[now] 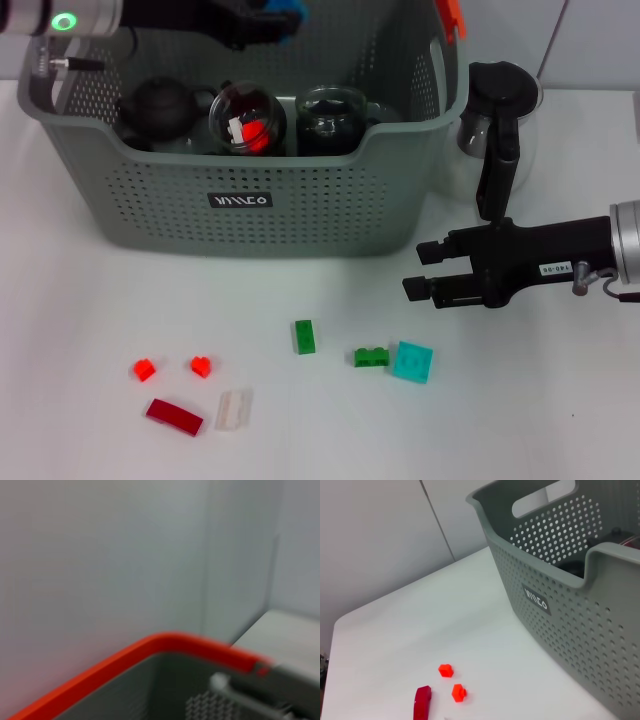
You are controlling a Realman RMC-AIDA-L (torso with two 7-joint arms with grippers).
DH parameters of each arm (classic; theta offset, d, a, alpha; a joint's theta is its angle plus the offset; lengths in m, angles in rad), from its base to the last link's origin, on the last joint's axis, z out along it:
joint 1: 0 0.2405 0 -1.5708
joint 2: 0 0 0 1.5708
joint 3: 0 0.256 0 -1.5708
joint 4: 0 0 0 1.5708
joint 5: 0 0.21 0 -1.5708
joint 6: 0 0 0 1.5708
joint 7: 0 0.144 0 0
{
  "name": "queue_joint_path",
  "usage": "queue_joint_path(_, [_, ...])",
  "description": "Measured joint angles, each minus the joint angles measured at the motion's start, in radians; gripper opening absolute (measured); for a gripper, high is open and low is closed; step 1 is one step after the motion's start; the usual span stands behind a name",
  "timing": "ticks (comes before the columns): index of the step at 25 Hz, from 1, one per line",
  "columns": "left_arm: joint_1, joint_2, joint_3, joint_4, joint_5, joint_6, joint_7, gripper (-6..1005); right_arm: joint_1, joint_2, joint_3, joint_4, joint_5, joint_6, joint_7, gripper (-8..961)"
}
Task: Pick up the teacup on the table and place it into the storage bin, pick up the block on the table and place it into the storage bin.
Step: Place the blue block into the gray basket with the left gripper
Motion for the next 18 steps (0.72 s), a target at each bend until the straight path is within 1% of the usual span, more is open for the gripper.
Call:
queue_joint_path(3, [-0.038, 0.001, 0.013, -0.05, 0.106, -0.074, -0.024, 464, 0.0, -0.002, 0.0, 0.0, 0.003, -0.002, 0.001, 644])
queue_joint_path(6, [-0.074, -0.003, 0.016, -0.109, 0.219, -0.144, -0.028, 470, 0.0, -0.002, 0.0, 0.0, 0.003, -0.001, 0.001, 644])
queue_joint_path(11, [-0.111, -0.008, 0.028, -0.194, 0.356, -0.219, -0.029, 480, 0.002, -0.001, 0.001, -0.003, 0.004, 0.001, 0.001, 644])
queue_joint_path(18, [-0.123, -0.017, 0.081, -0.23, 0.401, -0.231, -0.042, 493, 0.004, -0.001, 0.002, -0.005, 0.005, 0.003, -0.001, 644])
